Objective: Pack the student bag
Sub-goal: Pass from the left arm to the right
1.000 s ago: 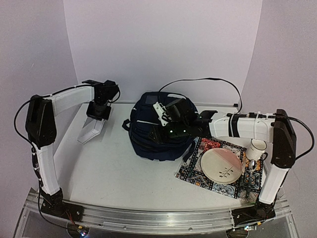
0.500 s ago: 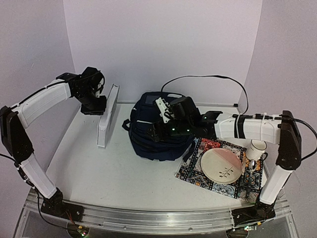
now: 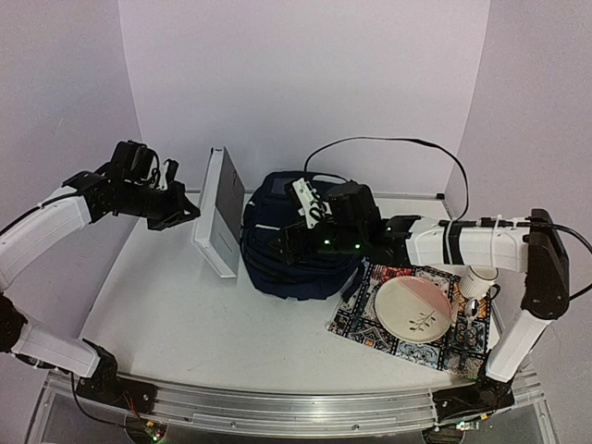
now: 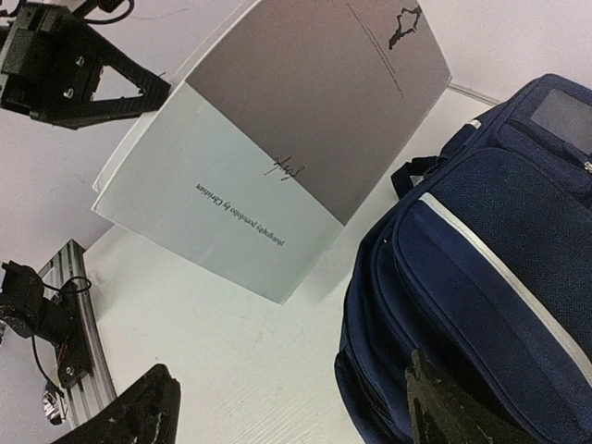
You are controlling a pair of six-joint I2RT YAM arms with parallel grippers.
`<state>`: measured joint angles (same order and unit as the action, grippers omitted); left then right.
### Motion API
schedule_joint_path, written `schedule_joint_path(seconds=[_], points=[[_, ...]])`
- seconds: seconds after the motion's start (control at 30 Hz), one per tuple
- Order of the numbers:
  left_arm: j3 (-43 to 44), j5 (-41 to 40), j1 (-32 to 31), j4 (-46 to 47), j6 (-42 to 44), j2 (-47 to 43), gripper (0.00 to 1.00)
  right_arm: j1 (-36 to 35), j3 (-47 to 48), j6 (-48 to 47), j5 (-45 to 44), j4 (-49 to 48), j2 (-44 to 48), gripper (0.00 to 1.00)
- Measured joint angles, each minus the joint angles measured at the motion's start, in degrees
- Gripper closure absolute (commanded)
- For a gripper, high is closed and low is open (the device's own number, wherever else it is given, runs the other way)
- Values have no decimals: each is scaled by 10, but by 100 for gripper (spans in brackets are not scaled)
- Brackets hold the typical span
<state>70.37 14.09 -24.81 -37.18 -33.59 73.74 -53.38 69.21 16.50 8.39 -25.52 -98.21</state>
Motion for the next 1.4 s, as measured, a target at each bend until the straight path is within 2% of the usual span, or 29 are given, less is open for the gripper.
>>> schedule_joint_path(seconds=[0.37, 0.6, 1.03, 1.4], points=[[-203, 160, 49, 220, -127, -136, 100, 47, -10, 75, 73, -47, 0, 12], [-269, 243, 49, 361, -211, -175, 100, 81, -19, 149, 130, -78, -2, 8], [-344, 310, 42, 538, -317, -227, 100, 111, 8, 273, 252, -177, -66, 6], [-375, 309, -3, 635, -359, -220, 100, 114, 46, 358, 353, -301, -94, 11]])
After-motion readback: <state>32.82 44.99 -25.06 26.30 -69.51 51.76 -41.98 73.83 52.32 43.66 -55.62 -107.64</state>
